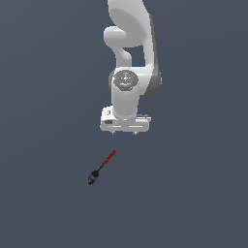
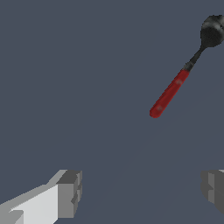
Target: Pick up the object and move it to a goal position.
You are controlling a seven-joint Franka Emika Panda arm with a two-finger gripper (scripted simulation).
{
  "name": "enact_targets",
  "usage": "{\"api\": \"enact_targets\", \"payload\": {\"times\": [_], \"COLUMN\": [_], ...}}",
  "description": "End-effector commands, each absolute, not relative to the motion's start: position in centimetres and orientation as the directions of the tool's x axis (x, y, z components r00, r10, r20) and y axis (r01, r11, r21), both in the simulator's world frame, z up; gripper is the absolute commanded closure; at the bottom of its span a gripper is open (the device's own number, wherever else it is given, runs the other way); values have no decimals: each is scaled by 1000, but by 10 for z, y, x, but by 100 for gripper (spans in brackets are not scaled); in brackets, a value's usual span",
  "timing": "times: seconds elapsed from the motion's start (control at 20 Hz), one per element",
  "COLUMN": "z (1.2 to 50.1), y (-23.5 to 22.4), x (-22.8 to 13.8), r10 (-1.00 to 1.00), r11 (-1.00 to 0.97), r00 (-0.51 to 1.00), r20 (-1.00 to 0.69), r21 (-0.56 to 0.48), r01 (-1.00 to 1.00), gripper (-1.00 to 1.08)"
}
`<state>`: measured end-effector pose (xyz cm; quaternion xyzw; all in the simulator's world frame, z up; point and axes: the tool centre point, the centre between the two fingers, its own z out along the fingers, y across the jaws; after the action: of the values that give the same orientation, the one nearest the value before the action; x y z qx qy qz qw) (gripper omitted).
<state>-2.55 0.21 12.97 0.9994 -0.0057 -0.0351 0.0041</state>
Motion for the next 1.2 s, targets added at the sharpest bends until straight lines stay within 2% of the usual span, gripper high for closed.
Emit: {"api": "enact_targets", "payload": {"times": [0.0, 0.5, 1.15], "z": [130, 144, 130], "y": [2, 18, -5], "x": [-25, -22, 4], "r10": [-12, -7, -114], "r11": [-1000, -1000, -993], "r00": [997, 999, 993], "r20": [-70, -45, -39], "r21": [9, -11, -10], "r01": [-11, -8, -114], "gripper": [-92, -92, -92]}}
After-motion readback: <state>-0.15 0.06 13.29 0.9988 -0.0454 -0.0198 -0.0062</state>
